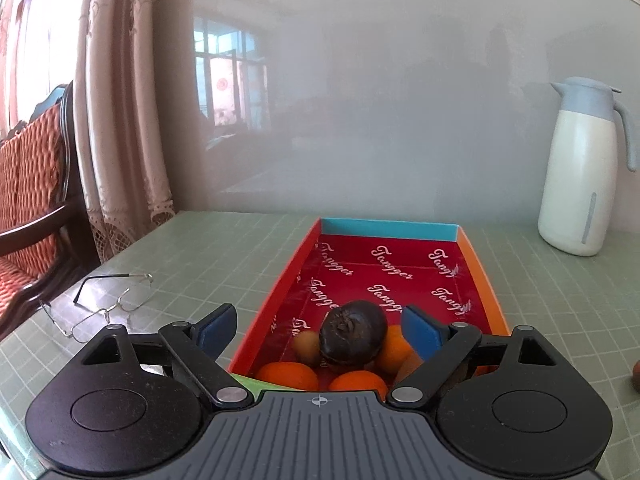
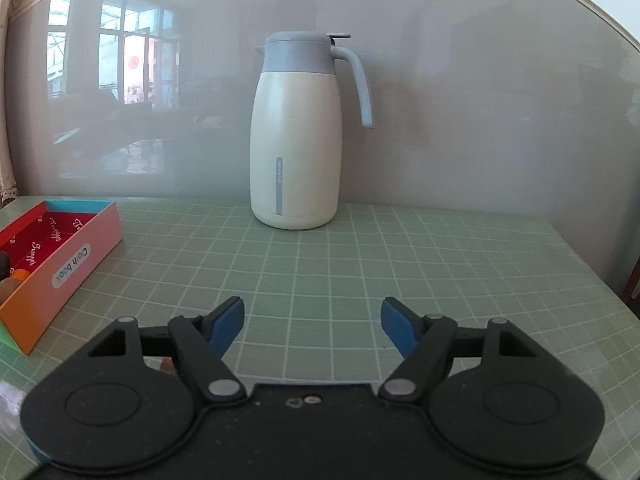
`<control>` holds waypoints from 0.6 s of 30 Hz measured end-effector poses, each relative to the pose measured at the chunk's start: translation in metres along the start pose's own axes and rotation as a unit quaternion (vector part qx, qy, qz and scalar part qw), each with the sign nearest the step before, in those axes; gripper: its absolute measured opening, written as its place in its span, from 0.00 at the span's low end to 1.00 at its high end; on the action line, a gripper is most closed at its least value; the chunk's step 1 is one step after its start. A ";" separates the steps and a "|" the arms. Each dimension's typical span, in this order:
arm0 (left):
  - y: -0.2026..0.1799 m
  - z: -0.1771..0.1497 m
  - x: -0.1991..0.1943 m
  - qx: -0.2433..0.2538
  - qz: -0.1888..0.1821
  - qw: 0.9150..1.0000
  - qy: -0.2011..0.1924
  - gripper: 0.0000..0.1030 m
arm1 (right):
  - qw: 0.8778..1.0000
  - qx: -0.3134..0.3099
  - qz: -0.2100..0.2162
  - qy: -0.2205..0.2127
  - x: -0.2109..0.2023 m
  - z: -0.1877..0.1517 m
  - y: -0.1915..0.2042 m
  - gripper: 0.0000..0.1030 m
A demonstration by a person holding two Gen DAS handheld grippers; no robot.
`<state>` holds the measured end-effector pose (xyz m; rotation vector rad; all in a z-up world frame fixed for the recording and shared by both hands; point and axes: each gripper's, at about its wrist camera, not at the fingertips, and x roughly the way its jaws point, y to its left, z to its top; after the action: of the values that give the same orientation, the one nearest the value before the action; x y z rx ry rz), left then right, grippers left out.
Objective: Organize fruits
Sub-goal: 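Reach the right gripper to the brown nut and close on it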
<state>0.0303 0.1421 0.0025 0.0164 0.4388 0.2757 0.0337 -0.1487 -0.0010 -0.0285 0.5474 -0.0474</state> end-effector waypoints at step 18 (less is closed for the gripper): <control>0.008 -0.002 -0.008 0.000 0.013 1.000 0.001 0.89 | 0.999 -0.027 0.035 0.002 -0.006 -0.009 -0.004 0.72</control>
<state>0.0200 0.1475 0.0046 0.0219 0.4414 0.3007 0.0236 -0.1521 -0.0052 -0.0615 0.5531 0.0349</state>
